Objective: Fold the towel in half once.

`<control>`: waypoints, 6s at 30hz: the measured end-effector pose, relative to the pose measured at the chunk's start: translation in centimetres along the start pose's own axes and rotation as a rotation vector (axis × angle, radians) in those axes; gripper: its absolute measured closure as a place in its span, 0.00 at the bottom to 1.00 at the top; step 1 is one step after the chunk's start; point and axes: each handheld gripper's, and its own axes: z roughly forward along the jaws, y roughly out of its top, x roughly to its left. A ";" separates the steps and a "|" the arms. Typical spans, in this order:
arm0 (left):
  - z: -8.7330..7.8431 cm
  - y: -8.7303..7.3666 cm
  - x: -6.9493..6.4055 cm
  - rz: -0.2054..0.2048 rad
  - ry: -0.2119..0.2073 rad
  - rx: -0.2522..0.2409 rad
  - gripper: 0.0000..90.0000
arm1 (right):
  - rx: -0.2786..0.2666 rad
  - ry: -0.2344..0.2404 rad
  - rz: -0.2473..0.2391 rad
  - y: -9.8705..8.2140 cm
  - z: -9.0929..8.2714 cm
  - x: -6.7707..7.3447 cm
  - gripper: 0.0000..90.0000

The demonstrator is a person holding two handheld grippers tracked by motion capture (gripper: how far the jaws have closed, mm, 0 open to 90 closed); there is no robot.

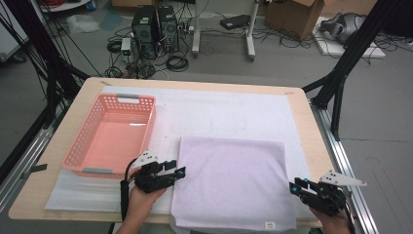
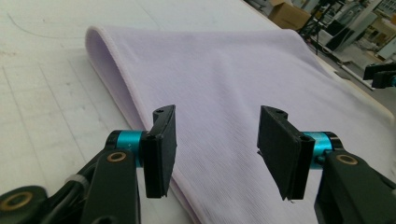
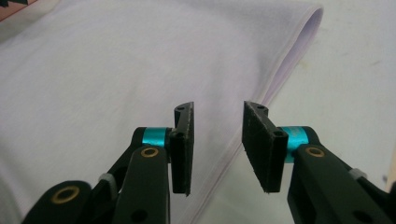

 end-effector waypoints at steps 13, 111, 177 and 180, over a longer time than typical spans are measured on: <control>4.7 2.9 2.6 -0.063 0.162 -0.006 0.62 | 0.001 -0.016 0.035 3.4 6.0 -2.6 0.74; 9.6 6.4 4.3 -0.025 0.208 -0.018 0.48 | 0.065 -0.116 0.028 12.2 10.6 -9.0 0.63; -0.1 -2.3 -4.8 0.125 0.085 0.100 0.98 | 0.086 -0.081 -0.037 0.0 1.6 -0.8 0.98; 0.0 -2.5 -4.5 0.110 0.140 0.117 0.69 | 0.089 -0.082 -0.045 -0.1 1.7 -0.8 0.97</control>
